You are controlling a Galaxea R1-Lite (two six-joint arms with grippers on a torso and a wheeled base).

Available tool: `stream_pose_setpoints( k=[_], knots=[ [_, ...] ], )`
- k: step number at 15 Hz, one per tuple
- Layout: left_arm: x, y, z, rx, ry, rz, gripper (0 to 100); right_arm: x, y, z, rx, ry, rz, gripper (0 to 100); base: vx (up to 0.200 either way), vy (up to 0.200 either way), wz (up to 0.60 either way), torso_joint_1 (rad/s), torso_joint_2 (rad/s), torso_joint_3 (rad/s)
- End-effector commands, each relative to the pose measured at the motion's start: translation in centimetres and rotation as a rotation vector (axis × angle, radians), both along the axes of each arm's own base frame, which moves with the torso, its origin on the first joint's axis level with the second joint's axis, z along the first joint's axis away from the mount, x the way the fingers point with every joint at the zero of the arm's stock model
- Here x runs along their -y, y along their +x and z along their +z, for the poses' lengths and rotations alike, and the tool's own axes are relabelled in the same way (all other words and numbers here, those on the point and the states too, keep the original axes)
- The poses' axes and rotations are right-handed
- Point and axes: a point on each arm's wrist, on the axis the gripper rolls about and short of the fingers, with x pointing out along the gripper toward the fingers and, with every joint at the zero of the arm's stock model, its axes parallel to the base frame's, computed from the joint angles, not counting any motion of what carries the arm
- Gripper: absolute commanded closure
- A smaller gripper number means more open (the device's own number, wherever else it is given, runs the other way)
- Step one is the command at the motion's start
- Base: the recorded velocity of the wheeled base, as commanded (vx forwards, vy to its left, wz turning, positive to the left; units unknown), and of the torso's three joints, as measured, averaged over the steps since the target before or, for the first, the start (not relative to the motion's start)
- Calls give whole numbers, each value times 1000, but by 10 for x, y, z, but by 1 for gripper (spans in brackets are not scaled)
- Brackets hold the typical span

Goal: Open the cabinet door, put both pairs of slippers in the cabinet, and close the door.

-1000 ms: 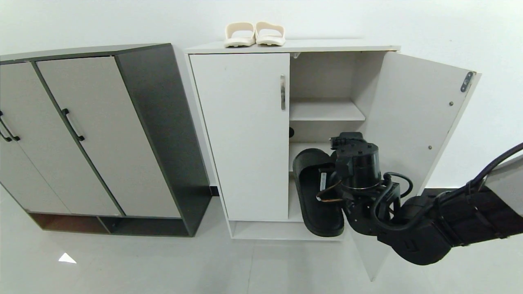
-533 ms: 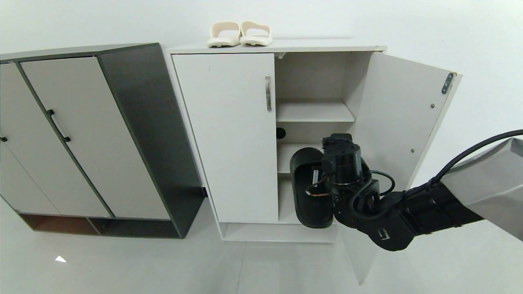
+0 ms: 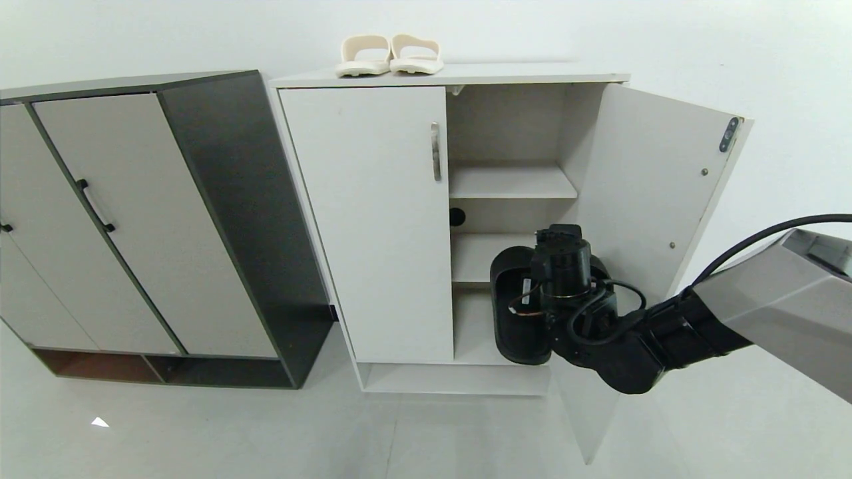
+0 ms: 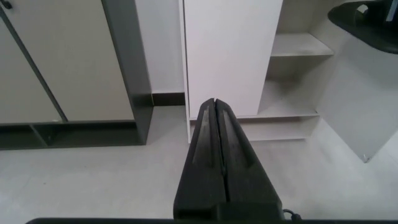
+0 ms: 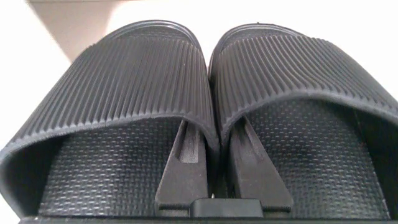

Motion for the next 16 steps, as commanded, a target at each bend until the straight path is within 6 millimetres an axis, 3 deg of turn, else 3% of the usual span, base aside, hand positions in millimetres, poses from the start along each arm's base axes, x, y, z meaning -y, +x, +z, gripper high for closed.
stream_pose_setpoints(
  k=[1,9,16],
  knots=[
    [0,0,0,-3,1,0,100,4,4,-4,-8,-6,-12,100,0,0,0,0,0,0],
    [0,0,0,-3,1,0,100,19,15,-11,-25,-20,-58,100,0,0,0,0,0,0],
    [0,0,0,-2,2,1,100,17,13,-12,-27,-21,-47,100,0,0,0,0,0,0]
  ],
)
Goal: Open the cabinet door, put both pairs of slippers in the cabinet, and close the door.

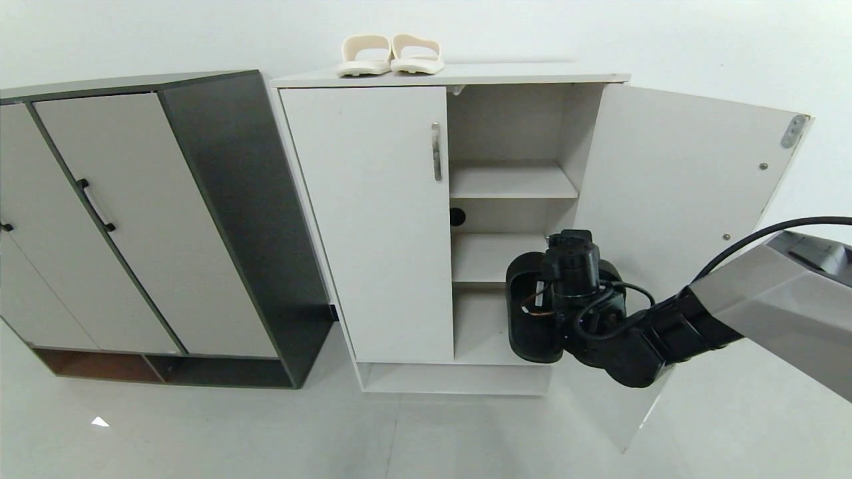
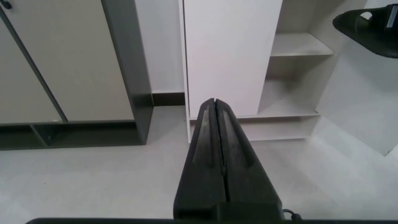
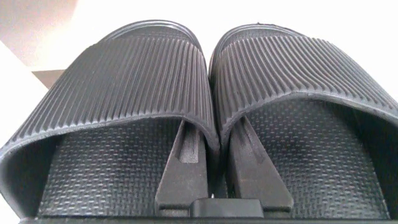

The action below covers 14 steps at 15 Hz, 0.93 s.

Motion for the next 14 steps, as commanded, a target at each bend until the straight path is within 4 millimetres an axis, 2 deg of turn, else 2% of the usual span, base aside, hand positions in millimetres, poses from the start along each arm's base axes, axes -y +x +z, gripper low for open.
stream_pose_setpoints(
  k=[1,4,7,10,14],
  knots=[
    [0,0,0,-1,-1,1,100,-10,-9,6,9,13,42,100,0,0,0,0,0,0],
    [0,0,0,-1,1,-1,100,-41,-43,11,1,38,229,100,0,0,0,0,0,0],
    [0,0,0,-3,4,-1,100,-45,-46,10,0,36,238,100,0,0,0,0,0,0],
    [0,0,0,-3,4,-1,100,-46,-45,6,-7,29,233,100,0,-200,0,-1,4,2],
    [0,0,0,0,1,1,100,-47,-44,0,-18,27,230,100,0,0,0,0,0,0]
  ],
)
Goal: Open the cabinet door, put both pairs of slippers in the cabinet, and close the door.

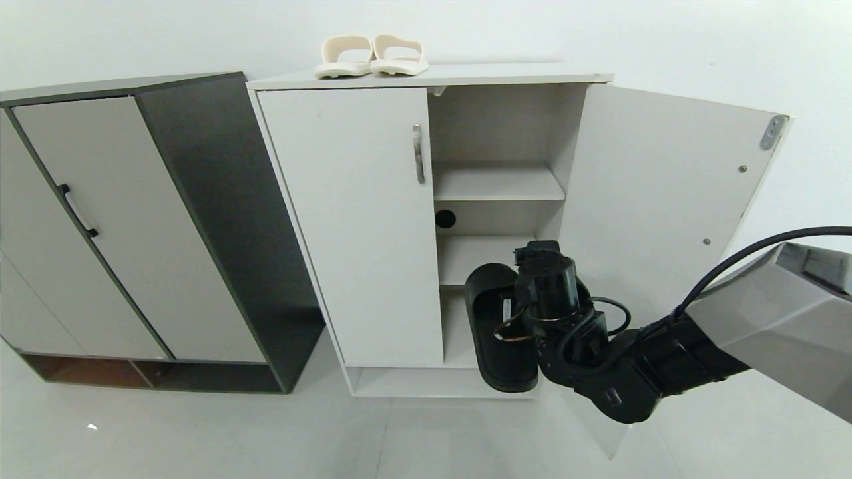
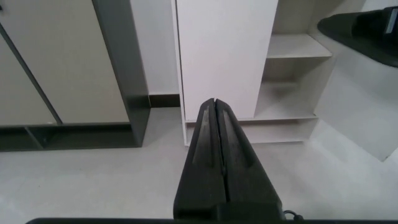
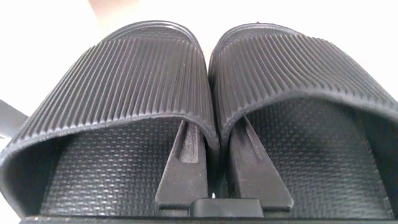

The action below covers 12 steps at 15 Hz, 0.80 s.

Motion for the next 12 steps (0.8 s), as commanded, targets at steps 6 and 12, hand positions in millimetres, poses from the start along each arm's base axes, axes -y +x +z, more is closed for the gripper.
stream_pose_setpoints(
  k=[6,12],
  knots=[
    [0,0,0,-3,0,1,100,-3,3,-15,-27,-8,0,100,0,0,0,0,0,0],
    [0,0,0,-1,1,1,100,-13,15,-49,-51,-31,-2,100,0,0,0,2,2,-137]
  ],
)
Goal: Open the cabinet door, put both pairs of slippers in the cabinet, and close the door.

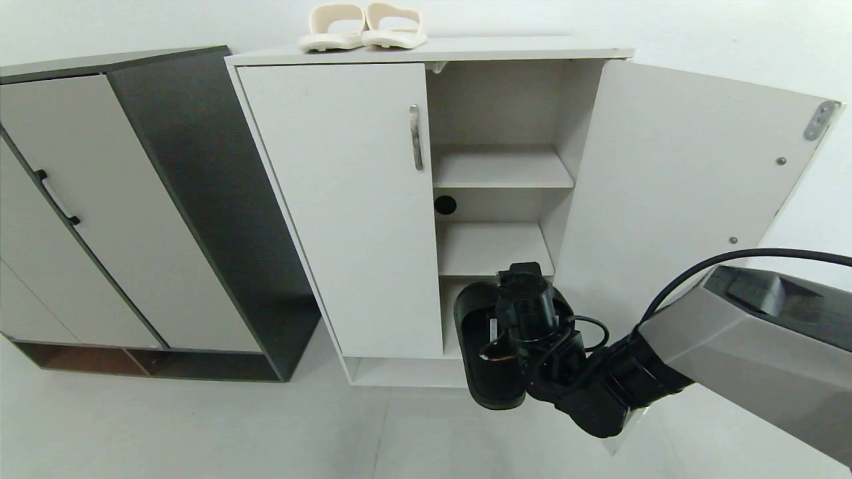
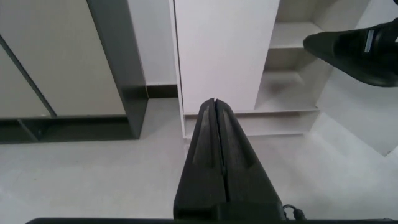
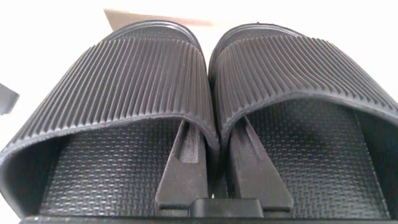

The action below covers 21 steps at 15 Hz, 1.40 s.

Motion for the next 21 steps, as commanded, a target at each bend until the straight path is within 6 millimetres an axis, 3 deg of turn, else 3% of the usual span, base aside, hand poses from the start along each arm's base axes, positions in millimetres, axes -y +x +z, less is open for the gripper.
stream_pose_setpoints(
  k=[1,8,13,17,21],
  knots=[
    [0,0,0,-1,-1,0,100,-8,9,-21,-18,-16,0,100,0,0,0,2,-7,-183],
    [0,0,0,-1,0,-3,100,-22,34,-38,58,13,-87,100,0,0,0,1,2,-198],
    [0,0,0,-2,3,-3,100,-19,30,-17,230,17,-72,100,0,0,0,0,0,-24],
    [0,0,0,-4,5,-2,100,-18,28,-20,243,-8,-68,100,0,0,0,0,0,0],
    [0,0,0,-2,5,-3,100,-19,28,-21,242,-12,-67,100,200,0,0,-6,2,4]
  ],
)
